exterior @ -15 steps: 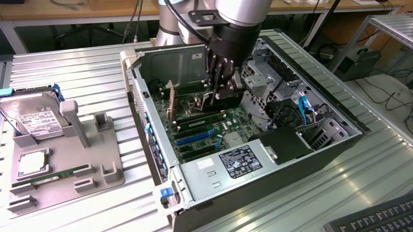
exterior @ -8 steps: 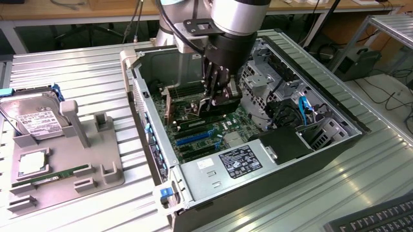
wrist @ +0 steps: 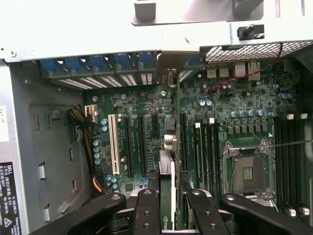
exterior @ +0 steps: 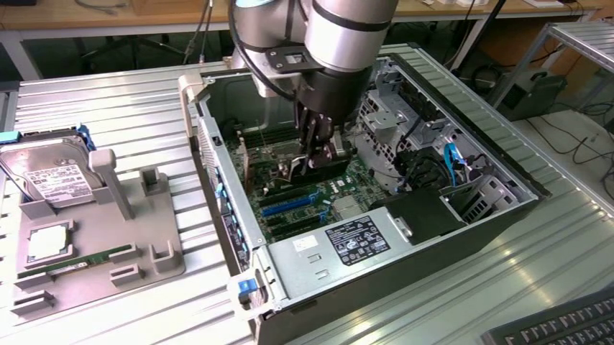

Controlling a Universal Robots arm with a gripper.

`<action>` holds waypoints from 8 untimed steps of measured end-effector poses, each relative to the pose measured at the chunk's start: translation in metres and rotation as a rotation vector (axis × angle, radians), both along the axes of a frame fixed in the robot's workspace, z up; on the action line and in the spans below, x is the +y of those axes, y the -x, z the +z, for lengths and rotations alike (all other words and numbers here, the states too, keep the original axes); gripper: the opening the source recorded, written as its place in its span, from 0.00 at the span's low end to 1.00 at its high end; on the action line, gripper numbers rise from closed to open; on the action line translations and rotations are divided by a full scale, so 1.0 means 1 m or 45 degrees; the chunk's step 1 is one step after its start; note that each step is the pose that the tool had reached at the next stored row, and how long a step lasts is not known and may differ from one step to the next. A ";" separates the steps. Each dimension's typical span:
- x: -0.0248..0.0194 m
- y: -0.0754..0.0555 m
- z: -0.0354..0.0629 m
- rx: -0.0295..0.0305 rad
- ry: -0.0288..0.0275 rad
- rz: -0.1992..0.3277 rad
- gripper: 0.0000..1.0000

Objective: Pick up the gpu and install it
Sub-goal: 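Insert the gpu into the slot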

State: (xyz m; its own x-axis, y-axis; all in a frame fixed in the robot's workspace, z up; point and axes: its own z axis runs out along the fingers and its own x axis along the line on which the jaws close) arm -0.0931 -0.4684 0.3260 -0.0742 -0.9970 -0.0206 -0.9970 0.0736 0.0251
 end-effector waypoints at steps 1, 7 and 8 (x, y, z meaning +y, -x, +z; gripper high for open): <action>0.0000 0.000 -0.0018 0.0000 0.0000 0.001 0.26; 0.0001 0.002 -0.0129 -0.0005 -0.0005 0.012 0.26; 0.0001 0.003 -0.0149 -0.0005 -0.0007 0.014 0.26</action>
